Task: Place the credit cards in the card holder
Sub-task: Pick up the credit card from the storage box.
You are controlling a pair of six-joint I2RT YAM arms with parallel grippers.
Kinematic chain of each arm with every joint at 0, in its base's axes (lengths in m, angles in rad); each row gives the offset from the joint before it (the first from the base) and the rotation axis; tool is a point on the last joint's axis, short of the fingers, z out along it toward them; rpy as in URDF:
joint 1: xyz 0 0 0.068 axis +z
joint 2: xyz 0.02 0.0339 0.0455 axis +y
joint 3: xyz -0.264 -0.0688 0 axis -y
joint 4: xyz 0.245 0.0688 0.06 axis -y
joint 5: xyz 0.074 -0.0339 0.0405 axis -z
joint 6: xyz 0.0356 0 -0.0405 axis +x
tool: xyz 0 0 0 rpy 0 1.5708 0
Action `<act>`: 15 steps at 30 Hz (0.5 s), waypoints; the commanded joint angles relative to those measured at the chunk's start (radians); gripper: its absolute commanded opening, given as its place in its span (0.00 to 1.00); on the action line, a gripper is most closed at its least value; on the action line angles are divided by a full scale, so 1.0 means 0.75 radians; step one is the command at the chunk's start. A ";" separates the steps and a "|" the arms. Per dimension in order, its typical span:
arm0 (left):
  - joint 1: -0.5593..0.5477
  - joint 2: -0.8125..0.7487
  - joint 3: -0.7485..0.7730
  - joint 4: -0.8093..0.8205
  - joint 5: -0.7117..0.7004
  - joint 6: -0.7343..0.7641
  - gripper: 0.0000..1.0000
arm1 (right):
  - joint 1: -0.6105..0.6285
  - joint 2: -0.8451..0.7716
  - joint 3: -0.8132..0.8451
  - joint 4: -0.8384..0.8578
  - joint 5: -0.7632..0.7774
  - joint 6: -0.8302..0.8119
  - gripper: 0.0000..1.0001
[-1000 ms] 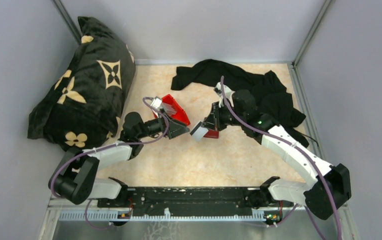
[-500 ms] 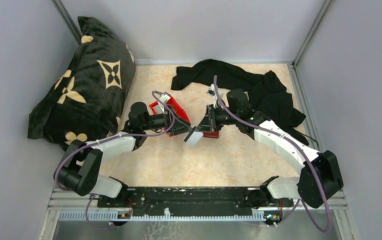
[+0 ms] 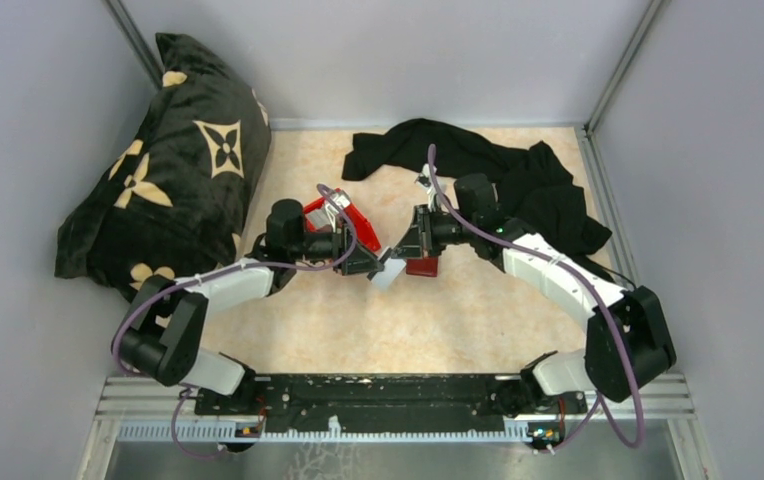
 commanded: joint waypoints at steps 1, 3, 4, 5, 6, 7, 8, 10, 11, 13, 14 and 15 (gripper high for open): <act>0.010 0.037 0.038 -0.041 0.077 0.047 0.40 | -0.018 0.031 0.055 0.103 -0.058 0.009 0.00; 0.010 0.053 0.048 -0.041 0.096 0.044 0.30 | -0.021 0.047 0.051 0.113 -0.060 0.009 0.00; 0.010 0.062 0.052 -0.041 0.104 0.043 0.24 | -0.024 0.052 0.048 0.117 -0.061 0.008 0.00; 0.009 0.069 0.056 -0.041 0.110 0.041 0.19 | -0.027 0.056 0.046 0.122 -0.064 0.011 0.00; 0.010 0.073 0.058 -0.041 0.113 0.039 0.13 | -0.033 0.058 0.045 0.131 -0.068 0.016 0.00; 0.010 0.076 0.060 -0.041 0.116 0.038 0.07 | -0.038 0.060 0.041 0.139 -0.072 0.020 0.00; 0.010 0.080 0.061 -0.039 0.121 0.038 0.01 | -0.042 0.063 0.041 0.145 -0.075 0.022 0.00; 0.009 0.088 0.063 -0.039 0.129 0.033 0.00 | -0.053 0.067 0.040 0.156 -0.084 0.028 0.00; 0.009 0.089 0.062 -0.039 0.128 0.033 0.00 | -0.060 0.071 0.040 0.161 -0.090 0.030 0.00; 0.012 0.087 0.060 -0.041 0.104 0.032 0.00 | -0.074 0.073 0.040 0.170 -0.100 0.030 0.05; 0.012 0.081 0.056 -0.045 0.072 0.034 0.00 | -0.081 0.070 0.036 0.172 -0.097 0.028 0.10; 0.011 0.074 0.053 -0.064 0.029 0.039 0.00 | -0.087 0.061 0.031 0.173 -0.083 0.026 0.15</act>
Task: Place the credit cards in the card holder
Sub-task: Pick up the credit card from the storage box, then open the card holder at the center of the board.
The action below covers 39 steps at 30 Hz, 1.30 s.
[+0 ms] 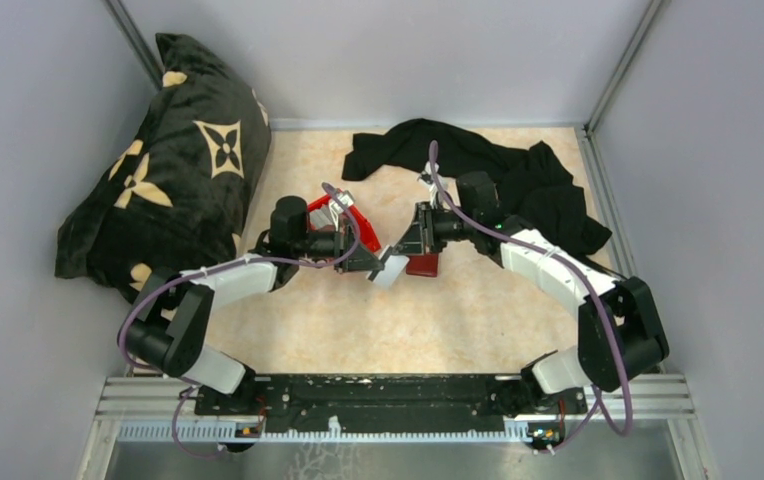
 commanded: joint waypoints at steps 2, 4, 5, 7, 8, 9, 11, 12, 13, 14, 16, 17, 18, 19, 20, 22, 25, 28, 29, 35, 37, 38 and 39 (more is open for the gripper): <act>0.004 -0.014 0.006 -0.073 -0.190 0.038 0.00 | -0.050 -0.037 0.022 0.096 0.027 -0.005 0.25; 0.003 -0.023 -0.005 -0.081 -0.310 0.018 0.00 | -0.064 -0.060 0.003 0.092 0.080 -0.017 0.33; 0.000 -0.025 -0.013 -0.079 -0.377 0.002 0.00 | -0.070 -0.072 -0.006 0.084 0.118 -0.028 0.37; -0.019 -0.028 -0.016 -0.077 -0.486 -0.020 0.00 | -0.070 -0.100 -0.026 0.069 0.209 -0.055 0.40; -0.032 -0.030 -0.015 -0.078 -0.541 -0.031 0.00 | -0.071 -0.116 -0.038 0.059 0.260 -0.068 0.41; -0.050 -0.030 -0.008 -0.085 -0.592 -0.039 0.00 | -0.071 -0.130 -0.047 0.049 0.317 -0.083 0.43; -0.090 -0.018 0.036 -0.124 -0.680 -0.044 0.00 | -0.071 -0.161 -0.073 0.036 0.433 -0.103 0.44; -0.112 -0.003 0.052 -0.151 -0.724 -0.043 0.00 | -0.071 -0.178 -0.089 0.036 0.508 -0.106 0.44; -0.136 0.015 0.090 -0.190 -0.766 -0.041 0.00 | -0.069 -0.197 -0.104 0.040 0.579 -0.106 0.44; -0.157 0.034 0.118 -0.216 -0.801 -0.044 0.00 | -0.069 -0.214 -0.122 0.048 0.649 -0.106 0.43; -0.200 0.077 0.159 -0.243 -0.847 -0.065 0.00 | -0.062 -0.247 -0.148 0.059 0.804 -0.110 0.42; -0.220 0.097 0.175 -0.250 -0.865 -0.085 0.00 | -0.059 -0.259 -0.153 0.049 0.896 -0.088 0.42; -0.241 0.115 0.192 -0.249 -0.874 -0.094 0.00 | -0.058 -0.260 -0.153 0.043 0.961 -0.084 0.41; -0.263 0.133 0.216 -0.250 -0.879 -0.094 0.00 | -0.058 -0.258 -0.152 0.038 1.013 -0.084 0.40; -0.280 0.155 0.246 -0.264 -0.886 -0.091 0.00 | -0.059 -0.252 -0.152 0.034 1.060 -0.078 0.40; -0.311 0.205 0.331 -0.355 -0.916 -0.070 0.00 | -0.058 -0.233 -0.151 0.033 1.121 -0.064 0.39; -0.342 0.270 0.434 -0.472 -0.974 -0.055 0.00 | -0.058 -0.209 -0.142 0.018 1.170 -0.046 0.38; -0.367 0.316 0.510 -0.588 -1.085 -0.046 0.00 | -0.058 -0.180 -0.122 0.000 1.185 -0.033 0.37; -0.375 0.329 0.527 -0.614 -1.118 -0.042 0.00 | -0.058 -0.161 -0.109 -0.010 1.179 -0.032 0.37; -0.401 0.403 0.613 -0.731 -1.286 -0.038 0.00 | -0.055 -0.103 -0.096 -0.007 1.138 -0.028 0.36; -0.402 0.423 0.638 -0.748 -1.320 -0.041 0.00 | -0.051 -0.096 -0.103 0.002 1.138 -0.028 0.36; -0.402 0.432 0.654 -0.756 -1.330 -0.042 0.00 | -0.050 -0.095 -0.106 0.003 1.138 -0.028 0.35; -0.403 0.445 0.676 -0.775 -1.344 -0.045 0.00 | -0.050 -0.090 -0.108 0.005 1.137 -0.029 0.35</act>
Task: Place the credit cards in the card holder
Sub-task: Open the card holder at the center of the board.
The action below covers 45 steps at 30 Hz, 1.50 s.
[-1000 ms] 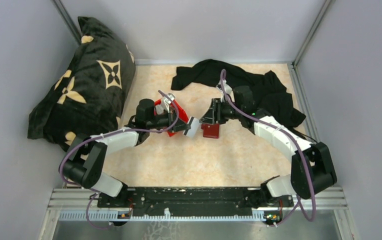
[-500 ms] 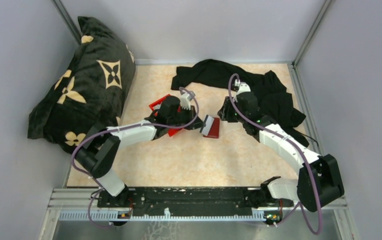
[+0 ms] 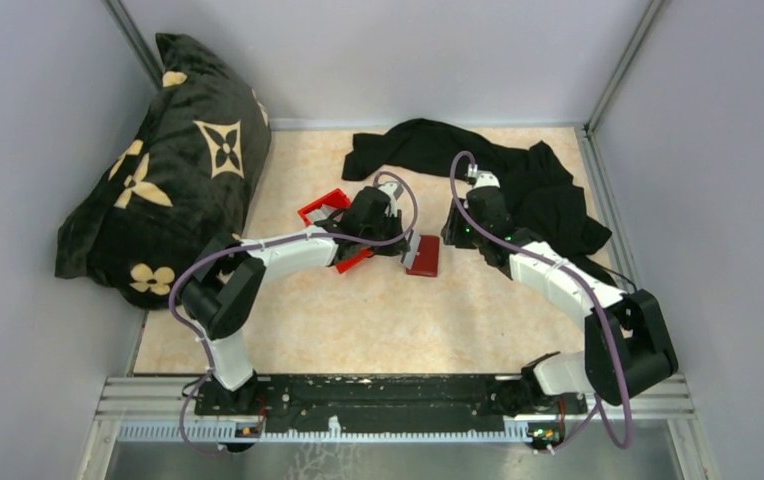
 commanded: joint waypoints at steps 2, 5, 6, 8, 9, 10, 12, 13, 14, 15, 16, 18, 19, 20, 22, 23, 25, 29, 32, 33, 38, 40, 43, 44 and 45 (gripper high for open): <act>-0.012 0.060 0.125 -0.135 -0.139 0.005 0.00 | 0.009 0.010 0.047 0.050 0.011 0.008 0.35; -0.014 0.069 0.171 -0.185 -0.191 -0.008 0.00 | 0.013 0.019 0.046 0.051 0.010 0.005 0.35; -0.014 0.067 0.178 -0.197 -0.209 -0.012 0.00 | 0.013 0.023 0.045 0.053 0.007 0.005 0.35; -0.014 0.060 0.186 -0.211 -0.237 -0.015 0.00 | 0.015 0.034 0.044 0.053 0.003 0.005 0.35; -0.014 0.058 0.187 -0.218 -0.249 -0.016 0.00 | 0.017 0.041 0.045 0.055 0.002 0.004 0.35; -0.013 0.058 0.190 -0.226 -0.257 -0.015 0.00 | 0.019 0.048 0.047 0.054 -0.002 0.005 0.35; -0.014 0.054 0.195 -0.237 -0.269 -0.020 0.00 | 0.022 0.059 0.052 0.054 -0.007 0.001 0.35; -0.014 0.053 0.194 -0.239 -0.272 -0.022 0.00 | 0.023 0.065 0.055 0.054 -0.008 0.000 0.35; -0.014 0.052 0.193 -0.241 -0.276 -0.024 0.00 | 0.026 0.073 0.058 0.054 -0.010 0.000 0.35; -0.014 0.050 0.193 -0.245 -0.280 -0.025 0.00 | 0.027 0.079 0.060 0.054 -0.012 -0.001 0.35; -0.014 0.048 0.191 -0.246 -0.285 -0.027 0.00 | 0.028 0.085 0.062 0.053 -0.013 -0.003 0.35; -0.014 0.042 0.187 -0.248 -0.294 -0.028 0.00 | 0.031 0.096 0.065 0.054 -0.013 -0.003 0.35; -0.014 0.040 0.184 -0.248 -0.296 -0.030 0.00 | 0.033 0.100 0.063 0.058 -0.013 -0.003 0.35; -0.014 0.040 0.183 -0.248 -0.298 -0.031 0.00 | 0.034 0.105 0.063 0.059 -0.013 -0.003 0.35; -0.014 0.040 0.175 -0.249 -0.307 -0.038 0.00 | 0.036 0.115 0.063 0.062 -0.013 -0.005 0.35; -0.014 0.040 0.170 -0.246 -0.309 -0.045 0.00 | 0.036 0.118 0.063 0.063 -0.013 -0.005 0.35; -0.014 0.040 0.156 -0.238 -0.316 -0.068 0.00 | 0.038 0.120 0.061 0.065 -0.013 -0.005 0.35; -0.011 0.040 0.124 -0.212 -0.309 -0.118 0.00 | 0.038 0.126 0.057 0.068 -0.013 -0.005 0.35; -0.004 0.043 0.105 -0.200 -0.288 -0.145 0.00 | 0.038 0.131 0.053 0.072 -0.015 -0.005 0.35; -0.001 0.042 0.097 -0.194 -0.281 -0.155 0.00 | 0.038 0.132 0.052 0.073 -0.016 -0.004 0.35; 0.025 0.033 0.047 -0.134 -0.215 -0.209 0.00 | 0.038 0.136 0.042 0.082 -0.023 -0.001 0.35; 0.040 0.028 0.022 -0.102 -0.175 -0.233 0.00 | 0.039 0.138 0.036 0.087 -0.023 -0.001 0.35; 0.064 0.020 -0.015 -0.047 -0.116 -0.262 0.00 | 0.038 0.142 0.031 0.091 -0.025 -0.002 0.35; 0.069 0.021 -0.021 -0.037 -0.100 -0.268 0.00 | 0.038 0.144 0.030 0.092 -0.025 -0.002 0.35; 0.074 0.020 -0.026 -0.025 -0.084 -0.275 0.00 | 0.039 0.144 0.028 0.092 -0.025 -0.003 0.35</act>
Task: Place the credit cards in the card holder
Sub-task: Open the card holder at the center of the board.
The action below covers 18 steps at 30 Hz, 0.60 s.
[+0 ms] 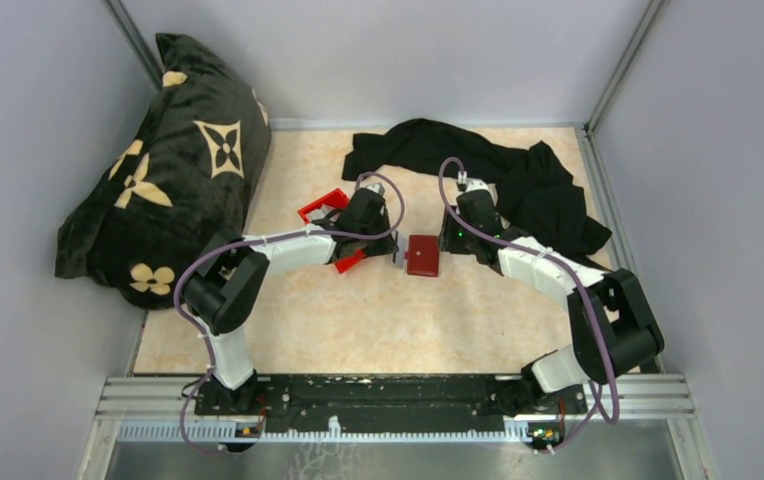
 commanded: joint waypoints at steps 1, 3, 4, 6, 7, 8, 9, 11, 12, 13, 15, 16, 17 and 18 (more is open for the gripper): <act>0.031 -0.038 -0.048 0.096 0.114 -0.063 0.00 | 0.010 0.004 0.026 0.074 -0.008 -0.001 0.35; 0.041 -0.045 -0.065 0.115 0.135 -0.074 0.00 | 0.010 0.010 0.023 0.076 -0.010 -0.003 0.35; 0.046 -0.047 -0.072 0.122 0.141 -0.078 0.00 | 0.010 0.013 0.021 0.077 -0.011 -0.003 0.35; 0.054 -0.056 -0.085 0.135 0.157 -0.079 0.00 | 0.010 0.025 0.018 0.080 -0.014 -0.003 0.35; 0.057 -0.057 -0.088 0.138 0.165 -0.081 0.00 | 0.010 0.031 0.018 0.080 -0.016 -0.003 0.35; 0.061 -0.057 -0.094 0.139 0.173 -0.083 0.00 | 0.010 0.039 0.016 0.084 -0.018 -0.003 0.35; 0.063 -0.060 -0.101 0.145 0.179 -0.086 0.00 | 0.010 0.046 0.014 0.086 -0.020 -0.003 0.35; 0.070 -0.070 -0.116 0.163 0.190 -0.092 0.00 | 0.010 0.063 0.014 0.093 -0.022 -0.003 0.35; 0.072 -0.073 -0.120 0.165 0.195 -0.093 0.00 | 0.010 0.071 0.011 0.095 -0.022 -0.003 0.35; 0.074 -0.076 -0.123 0.168 0.201 -0.092 0.00 | 0.010 0.078 0.008 0.099 -0.022 -0.003 0.35; 0.080 -0.080 -0.129 0.172 0.210 -0.094 0.00 | 0.010 0.089 0.002 0.110 -0.019 -0.003 0.34; 0.084 -0.082 -0.133 0.176 0.217 -0.096 0.00 | 0.010 0.094 -0.001 0.113 -0.016 -0.001 0.35; 0.088 -0.087 -0.140 0.183 0.222 -0.099 0.00 | 0.010 0.099 -0.002 0.113 -0.012 -0.001 0.34; 0.091 -0.092 -0.149 0.195 0.231 -0.109 0.00 | 0.010 0.105 -0.003 0.114 -0.008 -0.001 0.34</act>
